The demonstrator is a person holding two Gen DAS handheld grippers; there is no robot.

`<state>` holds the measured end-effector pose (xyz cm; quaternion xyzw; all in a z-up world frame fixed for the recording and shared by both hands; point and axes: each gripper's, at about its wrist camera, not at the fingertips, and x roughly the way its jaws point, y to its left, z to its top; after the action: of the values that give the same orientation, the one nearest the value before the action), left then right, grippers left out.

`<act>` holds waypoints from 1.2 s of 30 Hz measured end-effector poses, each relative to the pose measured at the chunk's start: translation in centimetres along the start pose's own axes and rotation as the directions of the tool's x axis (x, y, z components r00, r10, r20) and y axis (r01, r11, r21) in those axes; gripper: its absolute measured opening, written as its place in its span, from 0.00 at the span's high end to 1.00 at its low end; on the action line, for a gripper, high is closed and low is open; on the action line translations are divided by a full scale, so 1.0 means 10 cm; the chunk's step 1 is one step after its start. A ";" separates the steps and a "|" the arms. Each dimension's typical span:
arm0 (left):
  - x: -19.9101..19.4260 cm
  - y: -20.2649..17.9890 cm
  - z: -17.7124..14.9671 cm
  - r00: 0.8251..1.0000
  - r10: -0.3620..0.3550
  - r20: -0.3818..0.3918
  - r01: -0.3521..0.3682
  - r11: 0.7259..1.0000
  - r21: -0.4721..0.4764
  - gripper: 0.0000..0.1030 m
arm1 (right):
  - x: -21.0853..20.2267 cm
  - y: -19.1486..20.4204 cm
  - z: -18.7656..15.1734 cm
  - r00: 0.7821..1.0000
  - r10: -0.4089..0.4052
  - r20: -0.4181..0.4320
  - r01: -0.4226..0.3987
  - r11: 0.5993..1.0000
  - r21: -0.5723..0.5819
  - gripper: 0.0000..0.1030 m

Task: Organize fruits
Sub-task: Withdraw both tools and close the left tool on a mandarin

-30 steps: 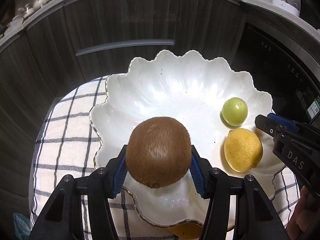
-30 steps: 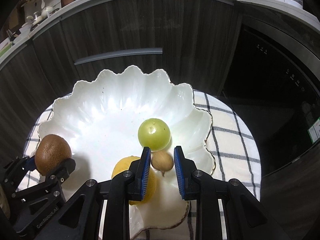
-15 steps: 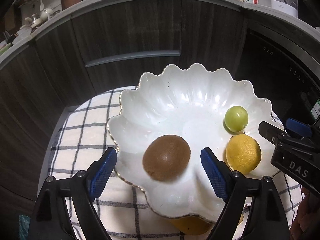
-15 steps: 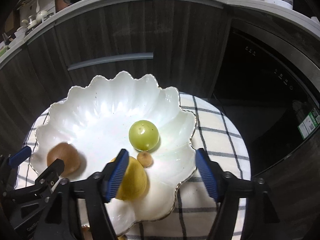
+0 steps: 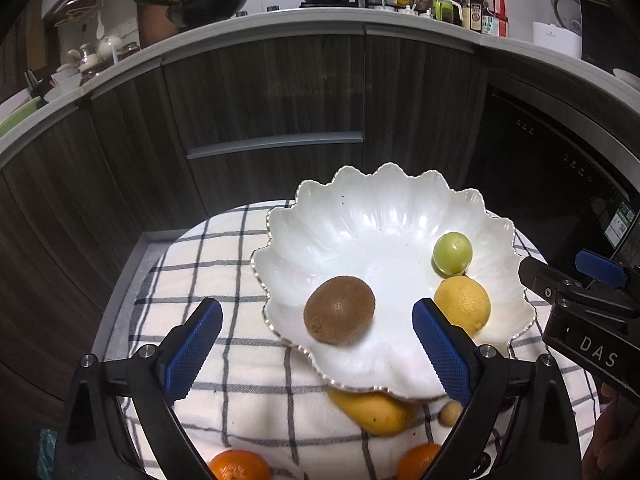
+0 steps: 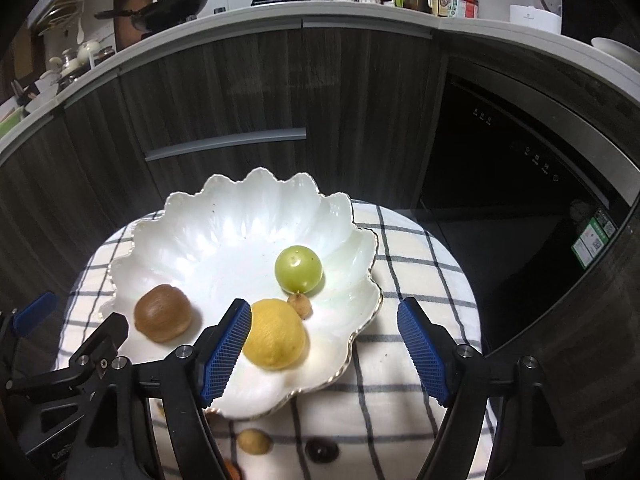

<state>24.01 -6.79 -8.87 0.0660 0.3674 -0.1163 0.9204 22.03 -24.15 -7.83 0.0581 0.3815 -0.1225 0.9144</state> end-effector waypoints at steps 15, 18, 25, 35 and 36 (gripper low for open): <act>-0.43 0.23 -0.42 0.999 0.043 0.020 -0.042 0.999 -0.029 0.05 | -0.35 0.23 -0.35 1.000 0.021 0.011 -0.020 0.999 -0.029 0.26; -0.46 0.29 -0.54 0.998 0.054 0.014 -0.054 0.998 -0.031 0.05 | -0.35 0.28 -0.46 1.000 0.026 0.000 -0.026 0.999 -0.038 0.26; -0.52 0.32 -0.76 0.998 0.066 0.009 -0.066 0.998 -0.024 0.05 | -0.40 0.31 -0.68 1.000 0.016 -0.012 -0.017 0.998 -0.059 0.26; -0.59 -0.02 -0.97 0.998 0.042 0.035 -0.043 0.999 0.028 0.05 | -0.49 -0.02 -0.99 0.999 -0.022 -0.031 0.020 0.998 -0.065 0.26; -0.59 -0.07 -0.98 0.999 0.036 0.037 -0.037 0.999 0.038 0.05 | -0.49 -0.06 -1.01 0.999 -0.026 -0.033 0.024 0.998 -0.063 0.26</act>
<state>13.18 -4.44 -11.92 0.0883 0.3470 -0.1076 0.9275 11.68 -21.83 -11.45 0.0269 0.4010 -0.1209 0.9077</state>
